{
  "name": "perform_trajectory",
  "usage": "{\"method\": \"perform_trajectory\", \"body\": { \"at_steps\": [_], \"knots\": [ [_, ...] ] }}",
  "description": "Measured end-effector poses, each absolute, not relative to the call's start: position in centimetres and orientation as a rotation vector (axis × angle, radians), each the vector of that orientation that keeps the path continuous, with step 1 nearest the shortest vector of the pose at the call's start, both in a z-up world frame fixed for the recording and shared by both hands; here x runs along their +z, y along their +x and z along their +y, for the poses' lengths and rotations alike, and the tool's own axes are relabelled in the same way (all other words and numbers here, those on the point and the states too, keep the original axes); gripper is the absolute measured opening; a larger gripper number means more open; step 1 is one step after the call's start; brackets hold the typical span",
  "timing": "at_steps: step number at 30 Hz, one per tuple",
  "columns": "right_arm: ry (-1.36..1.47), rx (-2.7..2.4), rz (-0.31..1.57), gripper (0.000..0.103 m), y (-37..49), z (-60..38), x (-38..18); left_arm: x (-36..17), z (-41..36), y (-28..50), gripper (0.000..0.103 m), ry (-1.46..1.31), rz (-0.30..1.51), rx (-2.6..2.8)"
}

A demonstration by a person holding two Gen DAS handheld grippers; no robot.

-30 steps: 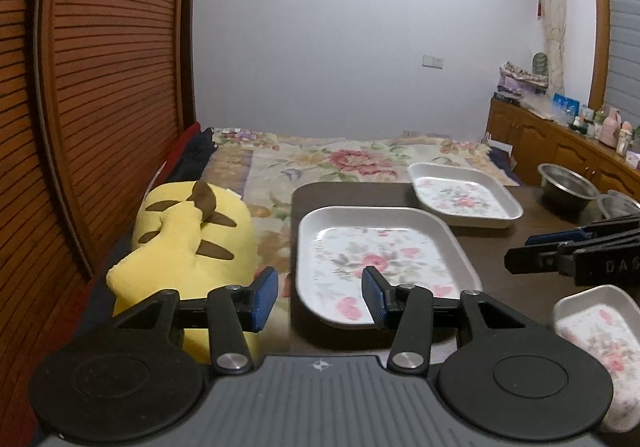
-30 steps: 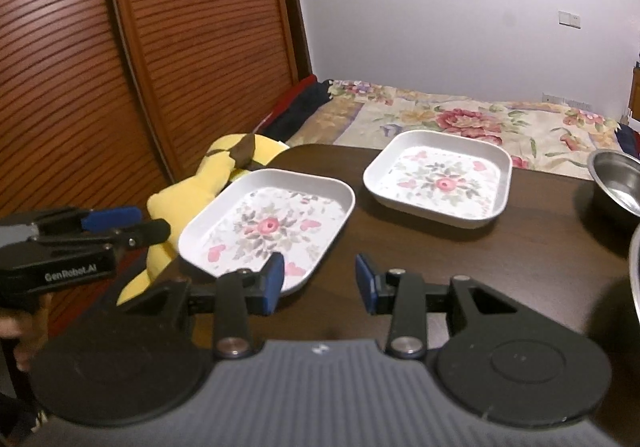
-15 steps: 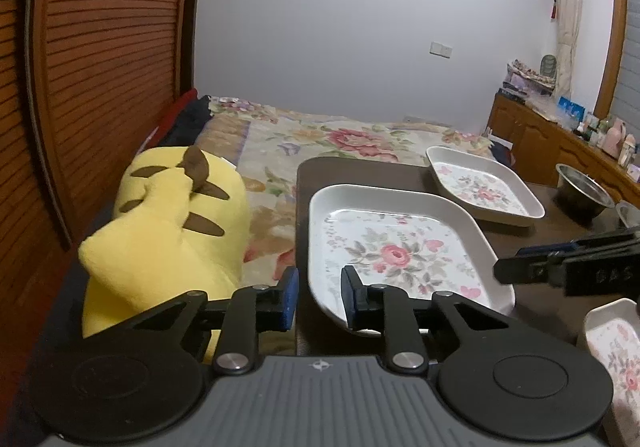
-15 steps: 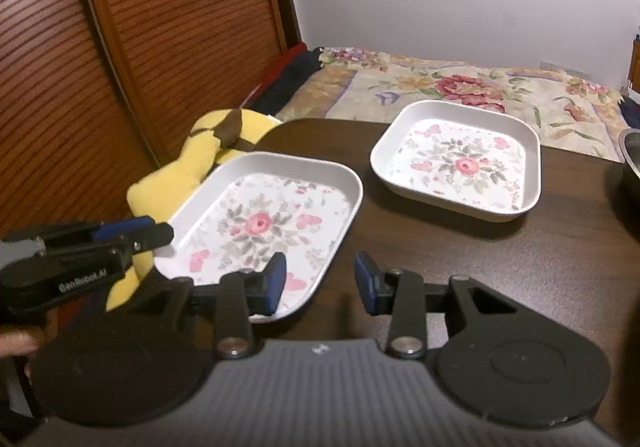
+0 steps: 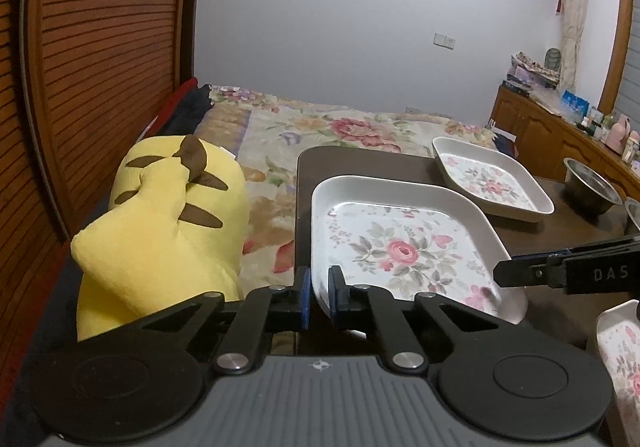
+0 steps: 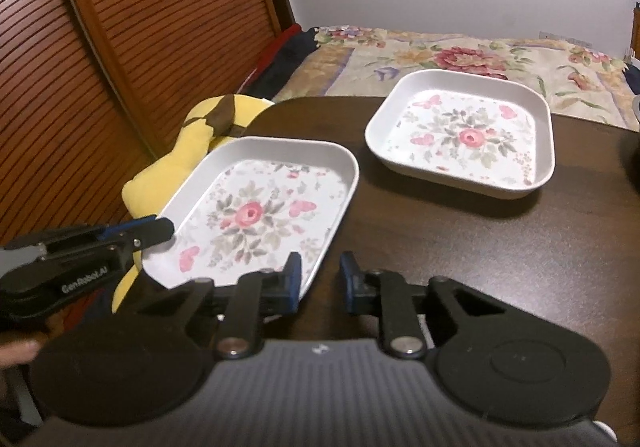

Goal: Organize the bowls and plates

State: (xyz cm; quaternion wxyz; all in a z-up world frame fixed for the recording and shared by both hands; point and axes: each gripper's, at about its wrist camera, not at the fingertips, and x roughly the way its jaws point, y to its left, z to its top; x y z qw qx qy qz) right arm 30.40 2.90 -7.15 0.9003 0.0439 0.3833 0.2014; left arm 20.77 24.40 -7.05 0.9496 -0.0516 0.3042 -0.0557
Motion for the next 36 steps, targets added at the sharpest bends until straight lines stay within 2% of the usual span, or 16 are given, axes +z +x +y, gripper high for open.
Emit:
{"method": "perform_trajectory", "body": {
  "at_steps": [6, 23, 36],
  "knots": [
    [0.095, 0.436, 0.811, 0.017, 30.6, 2.9, -7.3, -7.0, 24.3, 20.7, 0.01, -0.102, 0.621, -0.13],
    [0.125, 0.464, 0.788, 0.013, 29.7, 0.3, -6.8, -4.8, 22.4, 18.2, 0.013, -0.08, 0.577, -0.198],
    [0.174, 0.463, 0.71, 0.013, 27.2, -5.6, -4.0, -2.2, 17.3, 16.7, 0.014, -0.064, 0.518, -0.27]
  ]
}}
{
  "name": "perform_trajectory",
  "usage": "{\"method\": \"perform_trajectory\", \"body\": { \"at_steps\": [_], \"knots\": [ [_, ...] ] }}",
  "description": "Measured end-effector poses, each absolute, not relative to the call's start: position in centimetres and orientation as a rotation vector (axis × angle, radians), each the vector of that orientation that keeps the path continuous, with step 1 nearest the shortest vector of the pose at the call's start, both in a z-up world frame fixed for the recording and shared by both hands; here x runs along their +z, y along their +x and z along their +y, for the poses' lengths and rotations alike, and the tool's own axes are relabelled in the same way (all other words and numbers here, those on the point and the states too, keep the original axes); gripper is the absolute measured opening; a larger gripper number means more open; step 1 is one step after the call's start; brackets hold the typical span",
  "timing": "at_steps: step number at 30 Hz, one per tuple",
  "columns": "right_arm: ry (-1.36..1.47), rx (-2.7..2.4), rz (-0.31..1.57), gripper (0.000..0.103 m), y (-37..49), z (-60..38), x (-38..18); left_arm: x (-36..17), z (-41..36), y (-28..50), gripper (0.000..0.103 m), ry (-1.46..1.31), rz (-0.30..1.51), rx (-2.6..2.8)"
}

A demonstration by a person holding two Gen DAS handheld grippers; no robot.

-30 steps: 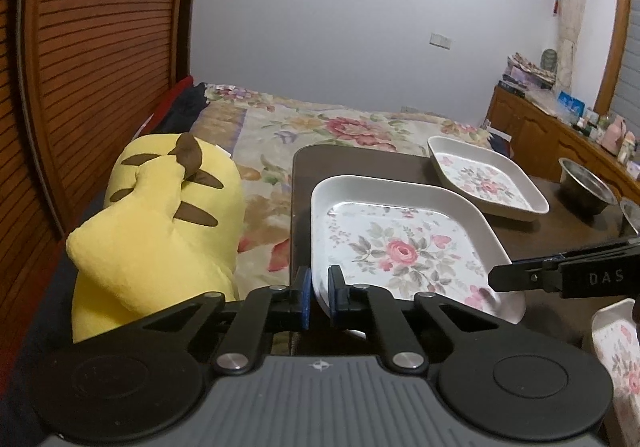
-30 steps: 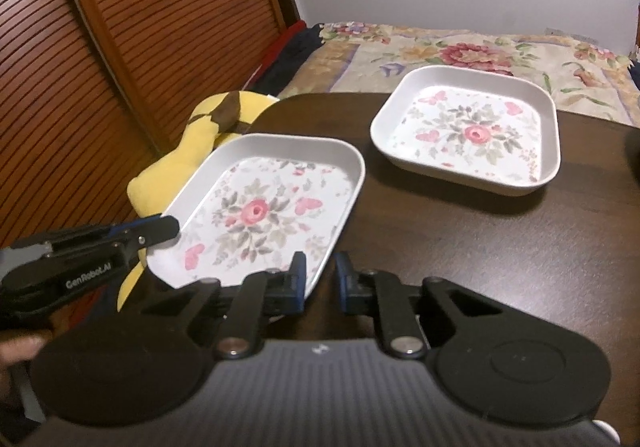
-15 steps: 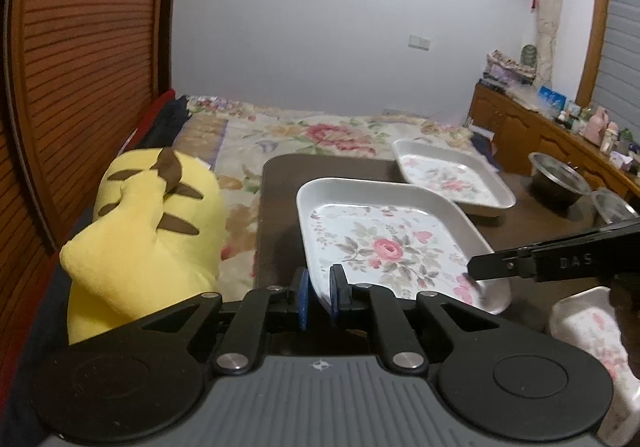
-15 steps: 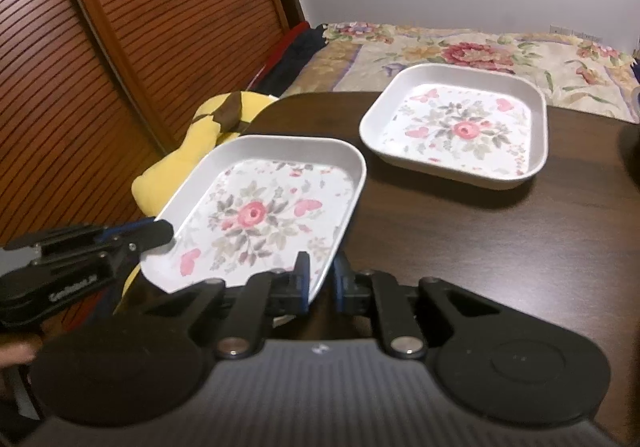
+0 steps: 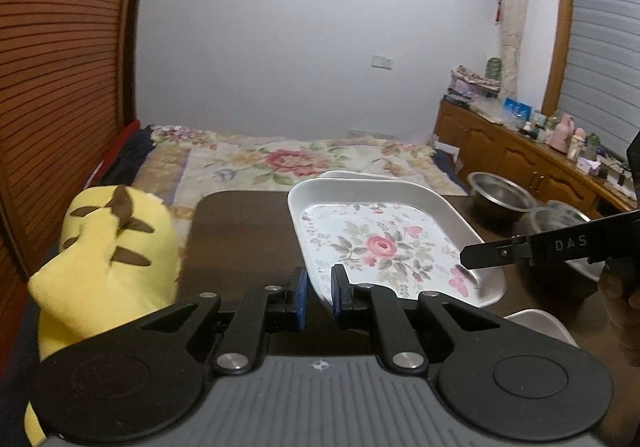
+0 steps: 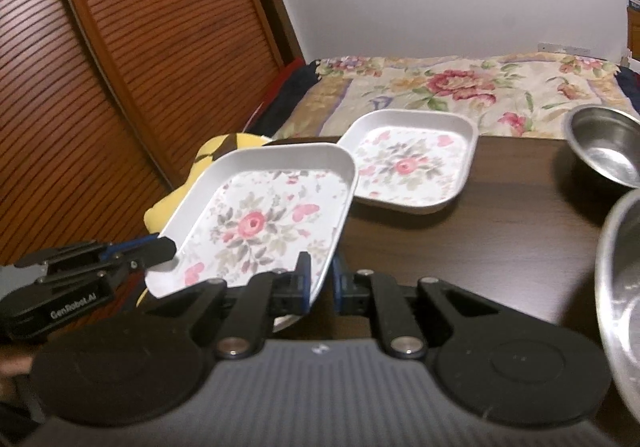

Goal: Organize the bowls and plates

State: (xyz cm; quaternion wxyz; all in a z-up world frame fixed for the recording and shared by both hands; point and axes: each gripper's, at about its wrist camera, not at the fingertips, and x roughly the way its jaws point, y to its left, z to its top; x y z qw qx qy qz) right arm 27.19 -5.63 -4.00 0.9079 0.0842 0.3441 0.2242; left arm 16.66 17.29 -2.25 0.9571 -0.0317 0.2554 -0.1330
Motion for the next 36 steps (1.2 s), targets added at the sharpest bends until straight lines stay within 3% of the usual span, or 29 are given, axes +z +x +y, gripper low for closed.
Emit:
{"method": "perform_trajectory", "body": {
  "at_steps": [12, 36],
  "knots": [
    [0.186, 0.426, 0.655, 0.013, 25.0, -11.3, -2.5, 0.1, 11.8, 15.0, 0.015, -0.013, 0.479, -0.345],
    [0.202, 0.464, 0.617, 0.013, 20.7, -15.2, -2.8, 1.5, 10.2, 9.9, 0.015, 0.0, 0.445, -0.428]
  ]
}}
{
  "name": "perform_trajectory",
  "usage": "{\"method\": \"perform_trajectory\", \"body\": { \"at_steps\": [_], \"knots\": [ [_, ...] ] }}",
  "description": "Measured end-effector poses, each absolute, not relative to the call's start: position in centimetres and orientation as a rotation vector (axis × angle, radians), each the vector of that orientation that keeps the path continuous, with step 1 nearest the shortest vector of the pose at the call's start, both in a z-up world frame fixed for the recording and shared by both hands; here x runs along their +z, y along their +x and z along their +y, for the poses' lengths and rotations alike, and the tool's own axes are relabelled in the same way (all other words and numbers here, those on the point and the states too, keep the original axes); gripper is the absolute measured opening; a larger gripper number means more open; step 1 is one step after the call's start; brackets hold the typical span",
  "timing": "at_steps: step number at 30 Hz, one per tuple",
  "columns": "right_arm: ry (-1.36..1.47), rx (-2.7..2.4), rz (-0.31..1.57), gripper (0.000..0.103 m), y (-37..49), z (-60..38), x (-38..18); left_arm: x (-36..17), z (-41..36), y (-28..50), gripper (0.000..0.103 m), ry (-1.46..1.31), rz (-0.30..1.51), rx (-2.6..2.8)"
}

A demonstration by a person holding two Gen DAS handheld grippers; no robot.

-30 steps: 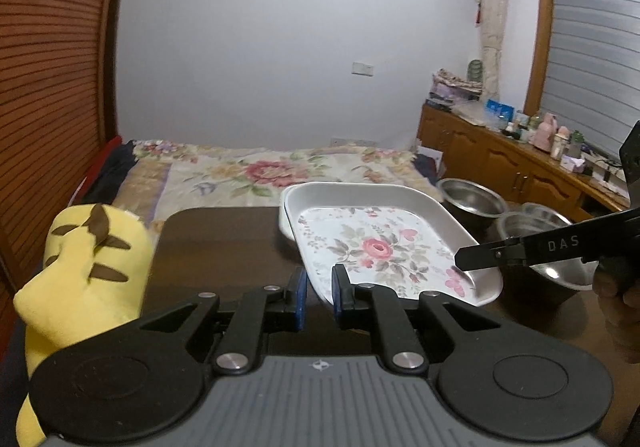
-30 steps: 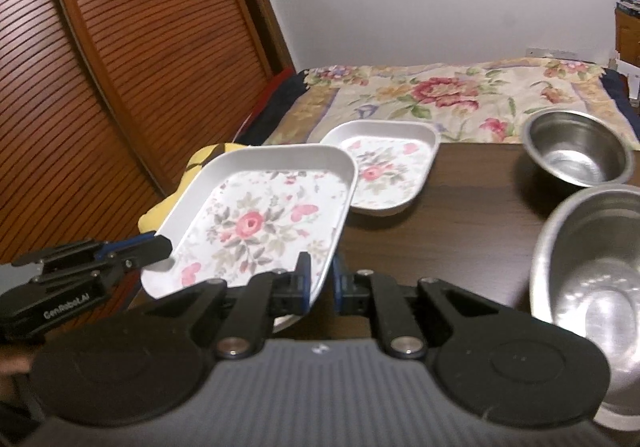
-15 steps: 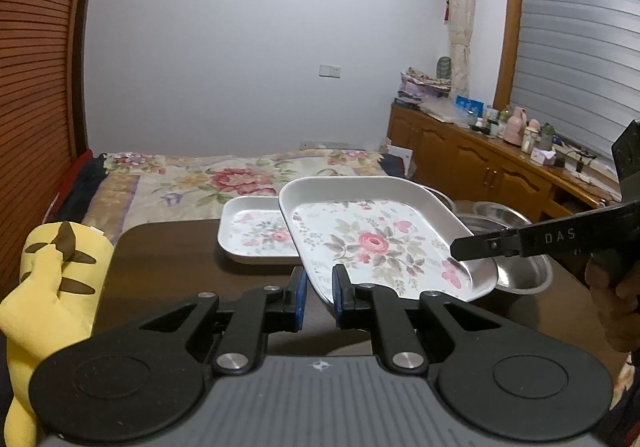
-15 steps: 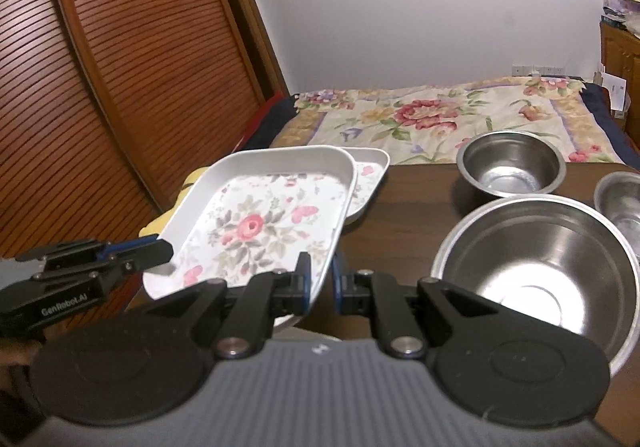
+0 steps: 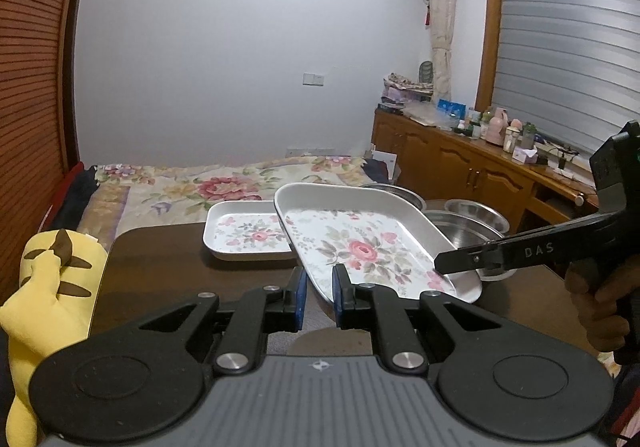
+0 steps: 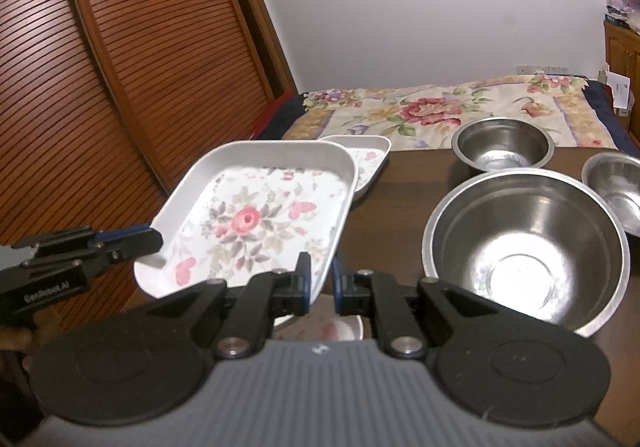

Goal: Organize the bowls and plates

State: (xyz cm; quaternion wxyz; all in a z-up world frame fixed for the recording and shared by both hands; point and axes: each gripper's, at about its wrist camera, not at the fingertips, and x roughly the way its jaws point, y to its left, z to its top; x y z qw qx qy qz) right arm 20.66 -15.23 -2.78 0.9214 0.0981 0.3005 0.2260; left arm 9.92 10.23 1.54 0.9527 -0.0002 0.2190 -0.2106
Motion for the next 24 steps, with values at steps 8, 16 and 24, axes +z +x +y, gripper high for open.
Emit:
{"method": "perform_trajectory", "body": {
  "at_steps": [8, 16, 24],
  "knots": [
    [0.197, 0.478, 0.616, 0.013, 19.3, -15.3, -3.6, 1.1, 10.3, 8.3, 0.015, 0.005, 0.44, -0.425],
    [0.185, 0.483, 0.645, 0.013, 18.4, -15.2, -4.4, 0.2, 10.1, 7.5, 0.015, 0.004, 0.459, -0.427],
    [0.168, 0.465, 0.647, 0.013, 16.8, -15.1, -5.5, -1.7, 9.5, 6.2, 0.016, 0.006, 0.489, -0.417]
  ]
}}
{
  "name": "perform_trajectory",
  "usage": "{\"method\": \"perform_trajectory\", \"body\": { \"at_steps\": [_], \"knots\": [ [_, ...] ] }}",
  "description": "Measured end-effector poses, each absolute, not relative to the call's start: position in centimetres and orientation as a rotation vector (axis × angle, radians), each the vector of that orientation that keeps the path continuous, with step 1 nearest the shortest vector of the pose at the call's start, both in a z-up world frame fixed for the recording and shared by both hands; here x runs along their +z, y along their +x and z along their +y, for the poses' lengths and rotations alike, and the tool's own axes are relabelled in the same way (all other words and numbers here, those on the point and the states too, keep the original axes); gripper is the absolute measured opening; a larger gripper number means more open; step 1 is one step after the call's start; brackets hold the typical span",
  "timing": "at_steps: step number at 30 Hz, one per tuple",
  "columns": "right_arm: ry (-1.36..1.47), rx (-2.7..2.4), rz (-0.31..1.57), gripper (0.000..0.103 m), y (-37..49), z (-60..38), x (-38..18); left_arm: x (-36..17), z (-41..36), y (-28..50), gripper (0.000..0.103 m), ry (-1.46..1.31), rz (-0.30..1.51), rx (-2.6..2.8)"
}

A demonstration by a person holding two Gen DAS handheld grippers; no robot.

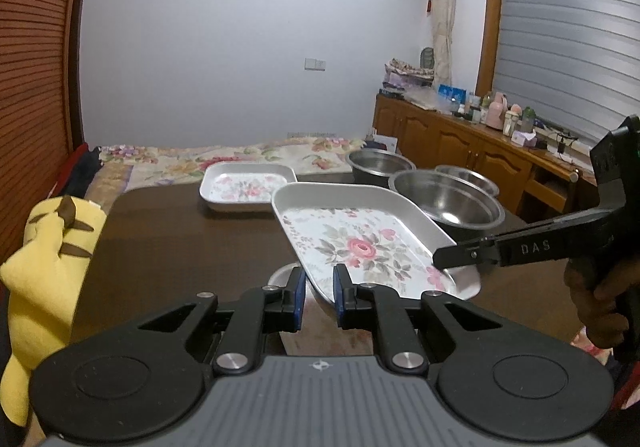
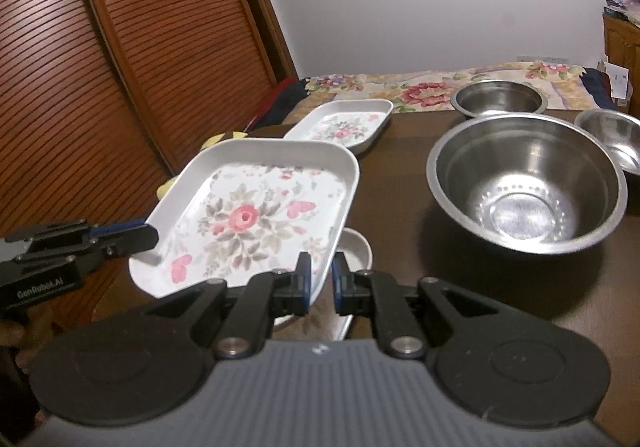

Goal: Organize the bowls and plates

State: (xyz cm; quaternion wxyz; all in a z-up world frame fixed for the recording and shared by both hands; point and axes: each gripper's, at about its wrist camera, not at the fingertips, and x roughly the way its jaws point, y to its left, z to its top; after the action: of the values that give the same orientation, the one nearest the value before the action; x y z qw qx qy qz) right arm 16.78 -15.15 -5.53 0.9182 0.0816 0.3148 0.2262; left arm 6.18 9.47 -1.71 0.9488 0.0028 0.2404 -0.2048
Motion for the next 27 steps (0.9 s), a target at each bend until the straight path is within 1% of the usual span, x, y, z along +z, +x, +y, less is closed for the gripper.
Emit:
{"method": "perform_trajectory", "body": {
  "at_steps": [14, 27],
  "knots": [
    [0.185, 0.443, 0.678, 0.013, 15.6, -15.4, -7.7, -4.4, 9.2, 5.8, 0.016, 0.019, 0.543, -0.398],
    [0.158, 0.425, 0.656, 0.014, 15.0, -14.6, -8.4, -5.6, 8.6, 6.4, 0.015, 0.061, 0.564, -0.357]
  ]
}}
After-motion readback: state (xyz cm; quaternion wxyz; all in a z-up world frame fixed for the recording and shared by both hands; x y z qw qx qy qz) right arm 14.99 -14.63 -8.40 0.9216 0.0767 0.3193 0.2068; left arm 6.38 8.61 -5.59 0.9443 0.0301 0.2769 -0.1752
